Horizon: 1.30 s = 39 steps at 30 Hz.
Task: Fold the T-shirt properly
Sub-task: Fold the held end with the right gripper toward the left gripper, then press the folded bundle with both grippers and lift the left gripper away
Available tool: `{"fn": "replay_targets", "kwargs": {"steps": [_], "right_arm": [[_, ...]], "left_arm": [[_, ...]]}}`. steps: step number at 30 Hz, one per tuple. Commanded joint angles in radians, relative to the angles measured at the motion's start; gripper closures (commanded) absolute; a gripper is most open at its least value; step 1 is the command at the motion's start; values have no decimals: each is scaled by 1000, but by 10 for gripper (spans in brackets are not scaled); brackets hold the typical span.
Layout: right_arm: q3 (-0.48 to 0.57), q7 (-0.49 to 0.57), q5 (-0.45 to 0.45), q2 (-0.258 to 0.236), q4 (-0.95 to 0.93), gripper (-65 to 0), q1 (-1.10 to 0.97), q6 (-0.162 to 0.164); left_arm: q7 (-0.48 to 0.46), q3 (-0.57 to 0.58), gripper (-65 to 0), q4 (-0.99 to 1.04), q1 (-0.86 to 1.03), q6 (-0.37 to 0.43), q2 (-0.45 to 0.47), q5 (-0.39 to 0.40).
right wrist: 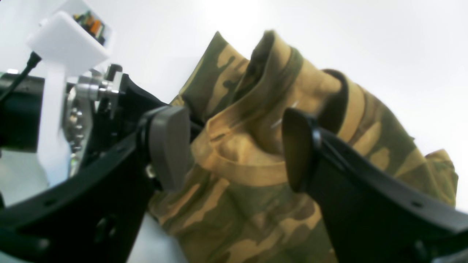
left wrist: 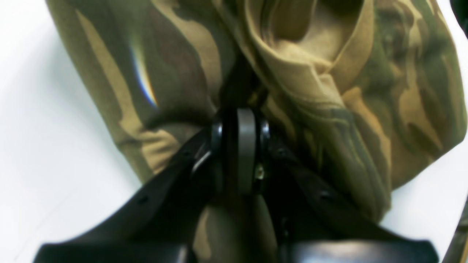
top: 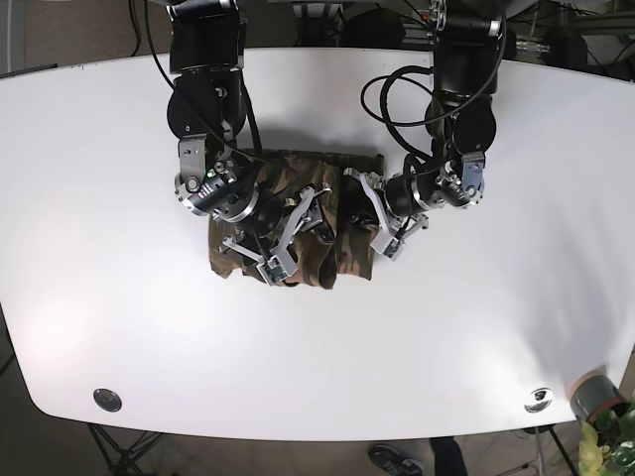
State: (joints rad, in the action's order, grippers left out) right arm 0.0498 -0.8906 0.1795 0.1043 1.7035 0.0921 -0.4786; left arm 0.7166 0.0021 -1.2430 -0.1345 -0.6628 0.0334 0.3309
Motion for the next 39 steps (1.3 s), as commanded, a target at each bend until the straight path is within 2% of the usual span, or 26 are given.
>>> {"fn": "replay_targets", "kwargs": {"steps": [1,6,10,16,22,25,28,31,33,36,37,39], "right_arm": [[0,24,10,-5,28,-385,19,-6],[8,20,15,-18,28,-387,13,-6],[11,20,15,-12,7,-401,1,-6],[78,24,8,-12,-69,-531,-5,-4],[80,80,4,5,-156,-530,1,-4],[80,123,4,5,-207,-518,1,-4],[80,161,2,5,-260,-439,13,-4],[80,184,2,4,-277,-303,15,-4],[80,186,2,2,-282,-179,18,-4],[80,181,8,4,-267,-51,18,-4],[80,176,12,4,-244,-29,18,-4],[80,159,13,5,-214,-27,8,-4]], "left_arm": [[19,-3,-33,-111,-3,2,3,-11],[24,-15,-35,-314,63,4,35,49],[24,-109,-35,-452,174,4,118,76],[21,-198,-35,-453,261,4,193,81],[19,-193,-35,-410,266,2,196,76],[16,-156,-35,-396,241,5,194,73],[-21,-67,-35,-360,203,10,194,73],[-64,-11,-35,-326,197,11,196,73],[-96,19,-35,-284,169,11,196,72],[-107,74,-35,-209,115,11,194,30],[-108,89,-33,-180,106,11,194,12],[-119,97,-32,-140,100,11,193,1]]}}
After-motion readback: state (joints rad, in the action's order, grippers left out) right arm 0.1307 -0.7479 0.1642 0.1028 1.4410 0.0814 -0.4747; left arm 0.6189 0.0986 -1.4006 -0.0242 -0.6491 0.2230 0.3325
